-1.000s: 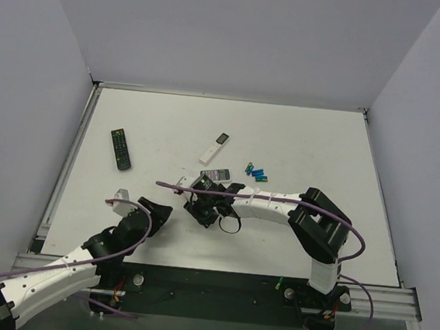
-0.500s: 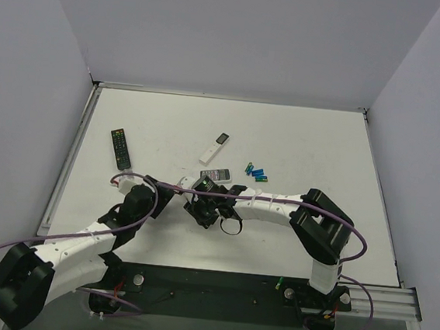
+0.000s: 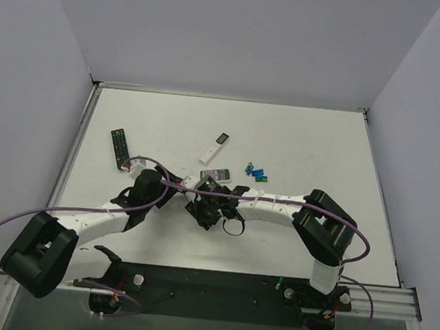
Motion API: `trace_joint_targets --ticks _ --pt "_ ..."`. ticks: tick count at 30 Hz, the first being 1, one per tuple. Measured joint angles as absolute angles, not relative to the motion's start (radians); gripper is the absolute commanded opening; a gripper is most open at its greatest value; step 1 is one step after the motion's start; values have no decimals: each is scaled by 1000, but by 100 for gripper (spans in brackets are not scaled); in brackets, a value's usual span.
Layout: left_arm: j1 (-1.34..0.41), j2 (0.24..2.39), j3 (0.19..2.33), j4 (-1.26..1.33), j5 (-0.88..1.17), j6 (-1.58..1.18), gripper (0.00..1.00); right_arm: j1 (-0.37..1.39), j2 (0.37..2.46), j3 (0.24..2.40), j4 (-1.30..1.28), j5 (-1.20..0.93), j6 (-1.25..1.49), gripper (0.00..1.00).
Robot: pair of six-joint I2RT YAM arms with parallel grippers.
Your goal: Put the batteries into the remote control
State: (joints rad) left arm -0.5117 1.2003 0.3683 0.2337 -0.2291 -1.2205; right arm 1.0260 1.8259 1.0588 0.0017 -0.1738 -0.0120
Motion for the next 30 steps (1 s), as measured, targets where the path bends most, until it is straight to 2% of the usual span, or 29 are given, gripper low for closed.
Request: trace_joint_targets --ticks 4,10,21,25,30 --pt "-509 1236 384 230 -207 -1197 78 1025 1821 1054 1 -172 -3 47" --pt "-518 1272 411 219 -147 -1162 78 1026 1803 1017 56 -172 5 54" --pt "-530 1339 498 150 -104 -1100 73 974 1594 843 131 -137 79 56" --pt "-548 1363 540 86 -109 -1070 66 955 1485 786 178 -117 105 56" --pt "-601 1375 594 -6 -154 -1030 50 936 1442 752 221 -106 131 56"
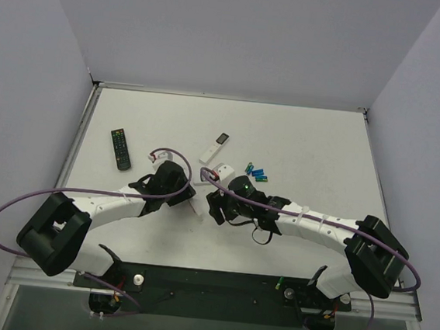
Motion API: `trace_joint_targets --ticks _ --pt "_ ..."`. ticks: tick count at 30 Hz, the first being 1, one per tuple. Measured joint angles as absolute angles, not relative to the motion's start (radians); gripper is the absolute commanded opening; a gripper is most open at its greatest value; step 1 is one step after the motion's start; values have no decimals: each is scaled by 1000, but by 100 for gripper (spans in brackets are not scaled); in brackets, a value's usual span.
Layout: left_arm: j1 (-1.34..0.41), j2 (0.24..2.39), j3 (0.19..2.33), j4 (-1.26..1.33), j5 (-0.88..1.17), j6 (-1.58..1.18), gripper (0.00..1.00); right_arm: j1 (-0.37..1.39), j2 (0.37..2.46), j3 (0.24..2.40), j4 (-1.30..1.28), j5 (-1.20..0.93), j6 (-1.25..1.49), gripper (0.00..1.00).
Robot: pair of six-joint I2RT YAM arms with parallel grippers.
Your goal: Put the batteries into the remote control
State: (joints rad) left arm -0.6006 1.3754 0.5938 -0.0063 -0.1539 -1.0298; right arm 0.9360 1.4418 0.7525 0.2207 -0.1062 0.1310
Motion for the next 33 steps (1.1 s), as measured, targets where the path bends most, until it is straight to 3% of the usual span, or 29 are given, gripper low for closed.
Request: trace_joint_targets --ticks 9,13,23,29,33 --pt "-738 1426 736 -211 -308 -964 17 923 1421 709 249 -82 162 55" --pt "-793 1454 801 -299 -382 -947 9 906 1382 682 270 -52 184 55" --pt "-862 1469 859 -378 -501 -944 0 860 1344 647 300 -32 237 53" --pt "-846 1285 595 -199 -514 -1002 0 859 1370 674 263 -93 239 50" --pt "-809 1135 392 6 -500 -1052 0 859 1427 742 212 -148 239 43"
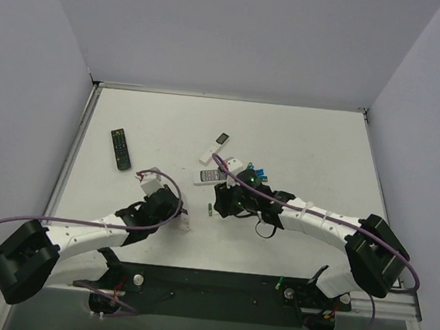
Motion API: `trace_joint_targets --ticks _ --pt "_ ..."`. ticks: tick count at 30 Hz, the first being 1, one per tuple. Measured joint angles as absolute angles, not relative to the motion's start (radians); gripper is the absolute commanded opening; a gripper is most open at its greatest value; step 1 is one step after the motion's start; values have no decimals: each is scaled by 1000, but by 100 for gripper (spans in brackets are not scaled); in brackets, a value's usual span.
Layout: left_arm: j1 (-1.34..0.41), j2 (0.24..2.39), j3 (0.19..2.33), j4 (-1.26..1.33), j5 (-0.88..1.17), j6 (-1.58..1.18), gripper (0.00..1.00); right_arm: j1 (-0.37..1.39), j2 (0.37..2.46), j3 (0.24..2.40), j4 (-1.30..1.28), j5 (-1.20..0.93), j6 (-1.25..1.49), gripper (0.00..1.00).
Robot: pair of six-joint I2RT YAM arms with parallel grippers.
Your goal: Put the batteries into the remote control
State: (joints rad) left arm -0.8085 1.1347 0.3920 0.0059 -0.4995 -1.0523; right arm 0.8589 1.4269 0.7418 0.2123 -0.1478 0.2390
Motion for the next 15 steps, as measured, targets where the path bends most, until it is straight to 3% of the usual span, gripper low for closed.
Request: trace_joint_targets --ticks 5,9,15 --pt "-784 1015 221 194 -487 -1100 0 867 1474 811 160 -216 256 46" --pt "-776 920 93 328 -487 -1151 0 876 1490 855 139 -290 311 56" --pt "-775 838 39 376 -485 -1171 0 903 1569 947 137 -374 394 57"
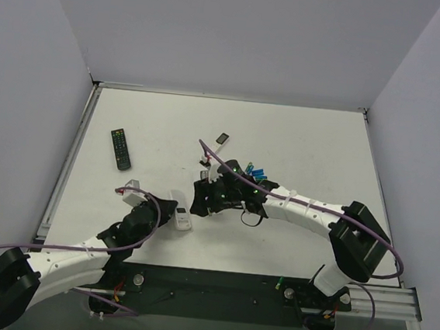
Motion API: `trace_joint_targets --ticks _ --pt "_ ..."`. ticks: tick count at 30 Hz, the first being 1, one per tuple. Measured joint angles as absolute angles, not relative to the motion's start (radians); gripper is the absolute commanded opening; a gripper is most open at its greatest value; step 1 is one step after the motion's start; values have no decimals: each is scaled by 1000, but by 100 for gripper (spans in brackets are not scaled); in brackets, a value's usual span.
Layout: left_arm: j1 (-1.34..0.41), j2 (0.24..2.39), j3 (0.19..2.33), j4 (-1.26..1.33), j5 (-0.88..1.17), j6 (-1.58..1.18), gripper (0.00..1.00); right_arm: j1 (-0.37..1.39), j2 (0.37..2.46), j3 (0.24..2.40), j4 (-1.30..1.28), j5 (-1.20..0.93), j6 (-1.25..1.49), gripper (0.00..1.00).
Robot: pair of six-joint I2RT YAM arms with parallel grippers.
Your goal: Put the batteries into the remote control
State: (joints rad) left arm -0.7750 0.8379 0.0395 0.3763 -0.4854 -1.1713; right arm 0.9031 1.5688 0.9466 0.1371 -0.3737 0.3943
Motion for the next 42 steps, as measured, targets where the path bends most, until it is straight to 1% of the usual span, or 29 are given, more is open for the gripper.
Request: trace_joint_targets --ticks 9,13,14,19,20,28,30,34,37,38,40,41,42 --pt "-775 766 39 452 -466 -1211 0 933 1662 1031 99 -457 464 70" --pt "-775 763 39 470 -461 -1221 0 946 1686 1081 77 -461 472 71" --pt "-775 762 39 474 -459 -1223 0 951 1691 1092 70 -461 473 75" --pt "-775 759 39 481 -453 -1224 0 959 1712 1129 14 -427 487 75" --pt "-775 758 39 482 -453 -1224 0 959 1715 1134 2 -416 489 79" --pt "-775 745 39 484 -452 -1227 0 966 1745 1176 -74 -363 494 79" --pt "-775 745 39 485 -452 -1227 0 972 1756 1184 -77 -363 492 77" --pt "-775 745 39 488 -452 -1227 0 988 1765 1188 -87 -368 480 72" --pt "-776 742 39 491 -448 -1227 0 993 1766 1197 -93 -378 470 62" --pt "-776 740 39 491 -447 -1225 0 995 1766 1201 -94 -383 470 56" --pt "-776 733 39 492 -443 -1222 0 996 1766 1205 -96 -384 463 49" --pt "-776 727 39 491 -442 -1218 0 995 1766 1205 -98 -384 461 43" --pt "-776 722 39 490 -442 -1214 0 995 1766 1205 -99 -387 460 39"
